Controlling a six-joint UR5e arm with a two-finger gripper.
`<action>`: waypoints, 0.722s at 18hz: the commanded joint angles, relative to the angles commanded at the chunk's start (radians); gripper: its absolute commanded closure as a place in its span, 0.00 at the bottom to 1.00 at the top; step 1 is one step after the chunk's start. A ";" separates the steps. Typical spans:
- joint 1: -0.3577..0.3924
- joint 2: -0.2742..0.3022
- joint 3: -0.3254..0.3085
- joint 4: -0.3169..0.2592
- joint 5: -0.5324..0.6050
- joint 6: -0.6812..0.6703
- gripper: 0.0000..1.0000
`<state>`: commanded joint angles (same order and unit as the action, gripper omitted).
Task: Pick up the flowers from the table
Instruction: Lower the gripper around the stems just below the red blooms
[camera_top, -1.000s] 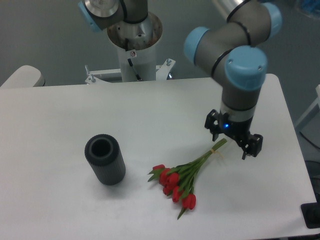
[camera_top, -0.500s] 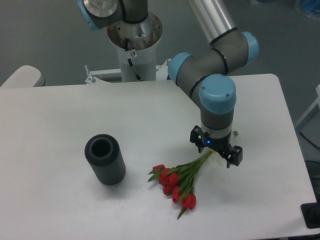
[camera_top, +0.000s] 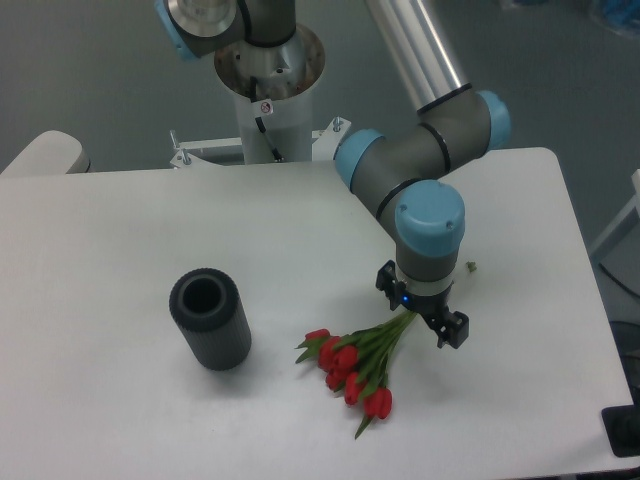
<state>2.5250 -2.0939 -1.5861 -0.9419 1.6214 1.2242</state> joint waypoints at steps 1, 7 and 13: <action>-0.009 -0.002 -0.006 0.000 0.002 -0.002 0.00; -0.015 0.003 -0.063 0.002 0.002 -0.002 0.00; -0.018 -0.002 -0.086 0.017 -0.003 -0.081 0.00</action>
<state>2.5065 -2.0954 -1.6720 -0.9251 1.6184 1.1432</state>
